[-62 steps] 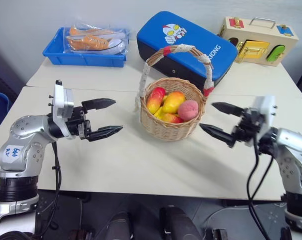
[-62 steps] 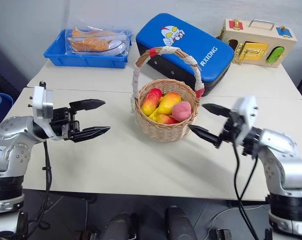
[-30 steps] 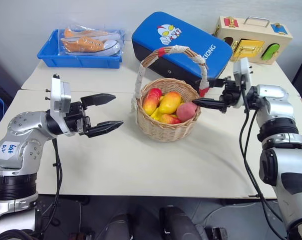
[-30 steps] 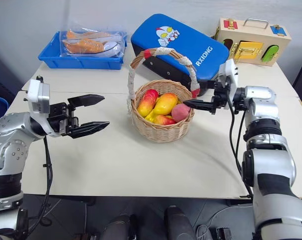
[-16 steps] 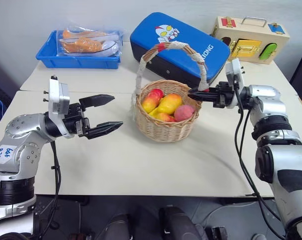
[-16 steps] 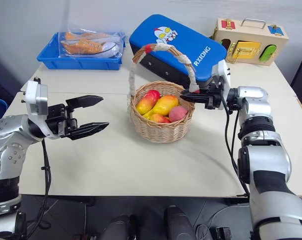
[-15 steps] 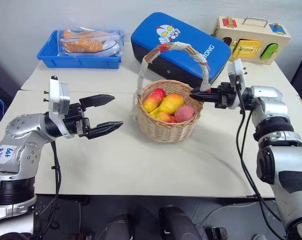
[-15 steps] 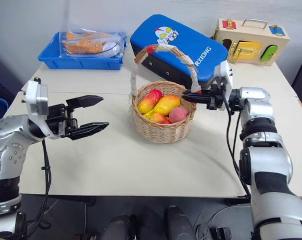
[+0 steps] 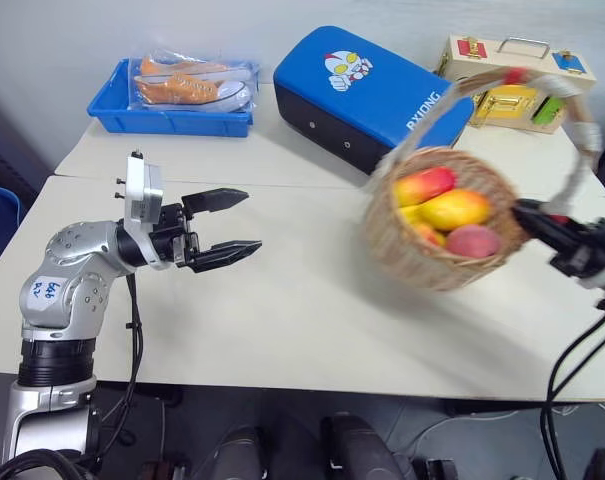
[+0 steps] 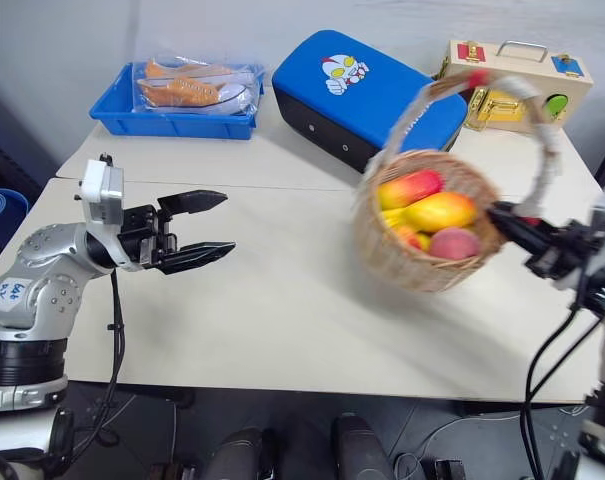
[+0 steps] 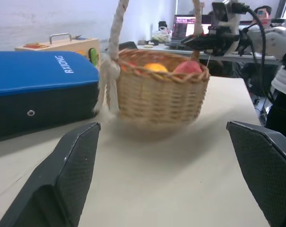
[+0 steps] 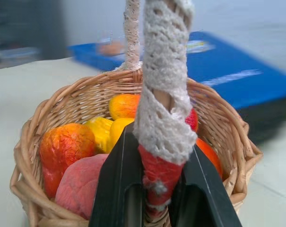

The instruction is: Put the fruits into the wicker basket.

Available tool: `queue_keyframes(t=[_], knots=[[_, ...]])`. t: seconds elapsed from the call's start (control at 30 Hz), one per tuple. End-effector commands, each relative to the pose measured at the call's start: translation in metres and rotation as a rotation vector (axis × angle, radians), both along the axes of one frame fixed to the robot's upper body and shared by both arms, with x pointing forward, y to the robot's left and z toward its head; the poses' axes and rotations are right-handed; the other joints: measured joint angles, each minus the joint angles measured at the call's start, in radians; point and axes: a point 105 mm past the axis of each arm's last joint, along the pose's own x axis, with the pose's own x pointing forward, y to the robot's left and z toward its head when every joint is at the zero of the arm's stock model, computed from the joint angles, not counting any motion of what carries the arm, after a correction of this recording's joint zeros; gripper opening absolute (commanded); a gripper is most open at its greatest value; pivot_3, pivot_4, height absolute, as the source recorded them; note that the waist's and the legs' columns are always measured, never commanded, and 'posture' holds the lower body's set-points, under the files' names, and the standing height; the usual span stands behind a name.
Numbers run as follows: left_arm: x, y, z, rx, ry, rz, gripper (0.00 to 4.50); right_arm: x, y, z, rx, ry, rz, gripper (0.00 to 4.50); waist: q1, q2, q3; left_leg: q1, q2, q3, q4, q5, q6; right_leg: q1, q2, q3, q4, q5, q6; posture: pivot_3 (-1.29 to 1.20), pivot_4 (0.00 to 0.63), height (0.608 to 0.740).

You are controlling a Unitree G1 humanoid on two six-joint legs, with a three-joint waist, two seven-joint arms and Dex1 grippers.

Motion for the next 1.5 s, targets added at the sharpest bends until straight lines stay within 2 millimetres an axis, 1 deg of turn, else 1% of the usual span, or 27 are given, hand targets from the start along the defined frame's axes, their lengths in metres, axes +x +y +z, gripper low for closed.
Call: queue_keyframes(t=[0.03,0.1,0.23,0.3,0.4,0.43,0.47,0.53,0.57,0.6,0.67,0.73,0.77,0.87,0.9,0.93,1.0,1.07,1.13,1.23,1.3,1.4,1.5], knots=[[0.004,-0.008,0.008,0.015,-0.053,-0.042,4.50,-0.010,-0.023,0.003,-0.031,-0.041,-0.244,0.19,-0.003,0.000,0.000,0.001,0.000,0.000,0.000,0.000,0.000,0.000,0.000,0.000,0.000,0.000,0.000,0.00,0.150,0.740],[0.005,-0.010,0.007,0.020,-0.056,-0.055,4.50,-0.005,-0.027,-0.004,0.001,0.006,-0.305,0.19,-0.008,0.000,0.000,0.001,0.000,0.001,0.000,0.000,0.000,0.000,0.001,0.001,0.000,0.000,0.000,0.00,0.150,0.740],[0.005,-0.011,0.007,0.024,-0.060,-0.062,4.50,0.000,-0.031,-0.009,0.057,0.038,-0.360,0.19,-0.009,0.000,0.000,0.001,0.001,0.003,-0.001,0.000,-0.001,-0.002,0.001,0.003,0.001,0.000,0.000,0.00,0.150,0.740],[0.006,-0.010,0.007,0.027,-0.062,-0.057,4.50,0.003,-0.030,-0.016,0.081,0.088,-0.353,0.90,-0.006,0.000,0.000,0.001,0.001,0.002,-0.001,0.001,-0.001,-0.002,0.001,0.003,0.001,0.000,0.000,0.00,0.150,0.740],[0.007,-0.006,0.006,0.034,-0.064,-0.041,4.50,0.001,-0.034,-0.018,0.061,0.084,-0.382,1.79,-0.003,0.000,0.000,0.000,0.000,0.002,-0.001,0.000,0.000,-0.002,0.001,0.003,0.000,0.000,0.000,0.00,0.150,0.740],[0.007,-0.004,0.006,0.036,-0.065,-0.033,4.50,-0.004,-0.033,-0.017,0.052,0.087,-0.367,2.23,-0.002,0.000,0.000,0.000,0.000,0.002,-0.001,0.000,0.000,-0.002,0.001,0.003,0.000,0.000,0.000,0.00,0.150,0.740],[0.007,-0.003,0.006,0.037,-0.066,-0.028,4.50,-0.008,-0.032,-0.017,0.045,0.089,-0.354,2.51,-0.002,0.000,0.000,0.000,0.000,0.002,-0.001,0.000,0.000,-0.002,0.001,0.003,0.000,0.000,0.000,0.00,0.150,0.740],[0.005,0.006,0.002,0.060,-0.058,-0.008,4.50,-0.025,-0.029,-0.015,-0.012,0.082,-0.296,3.24,0.002,0.000,0.000,0.000,0.000,0.001,-0.001,0.000,0.000,-0.001,0.001,0.003,-0.001,0.000,0.000,0.00,0.150,0.740],[0.003,0.011,-0.001,0.081,-0.055,0.000,4.50,-0.033,-0.028,-0.015,-0.055,0.079,-0.270,3.54,0.003,0.001,0.000,0.000,0.000,0.001,-0.002,0.000,0.000,-0.001,0.001,0.003,-0.001,0.000,0.000,0.00,0.150,0.740],[0.003,0.017,-0.003,0.098,-0.043,0.012,4.50,-0.042,-0.026,-0.011,-0.116,0.033,-0.228,3.83,0.003,0.000,0.000,0.000,0.000,0.001,-0.002,0.000,0.000,-0.001,0.001,0.003,-0.001,0.000,0.001,0.00,0.150,0.740],[0.004,0.030,-0.011,0.143,-0.033,0.051,4.50,-0.053,-0.031,-0.016,-0.217,0.012,-0.198,4.46,0.003,0.000,0.000,0.000,0.000,0.001,-0.003,0.000,0.000,-0.001,0.001,0.002,-0.003,0.000,0.001,0.00,0.150,0.740],[0.004,0.041,-0.020,0.205,-0.025,0.078,4.50,-0.057,-0.039,-0.017,-0.248,-0.002,-0.190,4.49,-0.004,0.000,0.000,0.001,0.000,0.002,-0.001,-0.001,0.001,0.001,0.001,0.003,-0.003,0.000,0.001,0.00,0.150,0.740],[0.003,0.046,-0.025,0.234,-0.021,0.093,4.50,-0.059,-0.039,-0.017,-0.265,0.002,-0.170,4.49,-0.006,0.000,0.000,0.002,0.000,0.002,-0.001,-0.001,0.002,0.002,0.001,0.003,-0.004,0.000,0.002,0.00,0.150,0.740],[-0.013,0.063,-0.041,0.322,0.048,0.105,4.50,-0.070,-0.032,-0.032,-0.423,0.107,-0.011,4.49,-0.010,0.000,0.000,0.003,0.000,0.004,-0.003,-0.002,0.003,0.002,0.001,0.005,-0.004,0.001,0.002,0.00,0.150,0.740],[-0.017,0.069,-0.045,0.341,0.068,0.126,4.50,-0.072,-0.029,-0.032,-0.410,0.144,0.036,4.49,-0.009,0.000,0.000,0.004,0.000,0.003,-0.004,-0.002,0.003,0.002,0.001,0.005,-0.004,0.000,0.002,0.00,0.150,0.740],[-0.021,0.075,-0.051,0.379,0.078,0.152,4.50,-0.072,-0.024,-0.030,-0.408,0.147,0.079,4.49,-0.008,0.000,0.000,0.004,0.001,0.003,-0.004,-0.002,0.002,0.002,0.001,0.004,-0.004,0.000,0.002,0.00,0.150,0.740],[-0.030,0.085,-0.064,0.445,0.078,0.182,4.50,-0.073,-0.007,-0.035,-0.393,0.204,0.198,4.49,-0.011,0.000,0.000,0.003,0.001,0.003,-0.004,-0.002,0.003,0.002,0.001,0.005,-0.004,0.000,0.002,0.00,0.150,0.740],[-0.035,0.090,-0.069,0.439,0.082,0.212,4.50,-0.070,0.014,-0.043,-0.427,0.204,0.309,4.49,-0.009,-0.001,0.000,0.004,0.001,0.002,-0.003,-0.004,0.005,0.003,0.000,0.004,-0.004,0.000,0.002,0.00,0.150,0.740],[-0.037,0.090,-0.071,0.408,0.080,0.247,4.50,-0.060,0.029,-0.047,-0.416,0.171,0.364,4.49,-0.006,-0.001,0.000,0.003,0.001,0.001,-0.003,-0.006,0.010,0.002,-0.001,0.003,-0.004,0.001,0.002,0.00,0.150,0.740],[-0.041,0.089,-0.077,0.409,0.047,0.300,4.50,-0.033,0.057,-0.059,-0.406,0.105,0.445,4.49,-0.005,-0.001,0.000,0.002,0.000,0.001,-0.002,-0.008,0.012,0.003,-0.002,0.003,-0.004,0.001,0.001,0.00,0.150,0.740],[-0.044,0.087,-0.076,0.398,0.048,0.305,4.50,-0.020,0.068,-0.066,-0.423,0.074,0.476,4.49,-0.006,-0.001,0.000,0.002,0.000,0.001,-0.001,-0.008,0.012,0.003,-0.002,0.002,-0.004,0.001,0.001,0.00,0.150,0.740],[-0.045,0.084,-0.072,0.377,0.031,0.321,4.50,-0.001,0.081,-0.069,-0.364,0.037,0.488,4.49,0.000,-0.001,0.000,0.001,0.000,0.000,-0.002,-0.008,0.011,0.001,-0.002,0.000,-0.004,0.001,0.001,0.00,0.150,0.740],[-0.046,0.079,-0.069,0.379,-0.010,0.320,4.50,0.003,0.091,-0.077,-0.373,0.034,0.537,4.49,0.003,-0.001,0.000,0.001,0.000,-0.001,-0.001,-0.008,0.010,0.001,-0.002,-0.001,-0.003,0.001,0.001,0.00,0.150,0.740]])
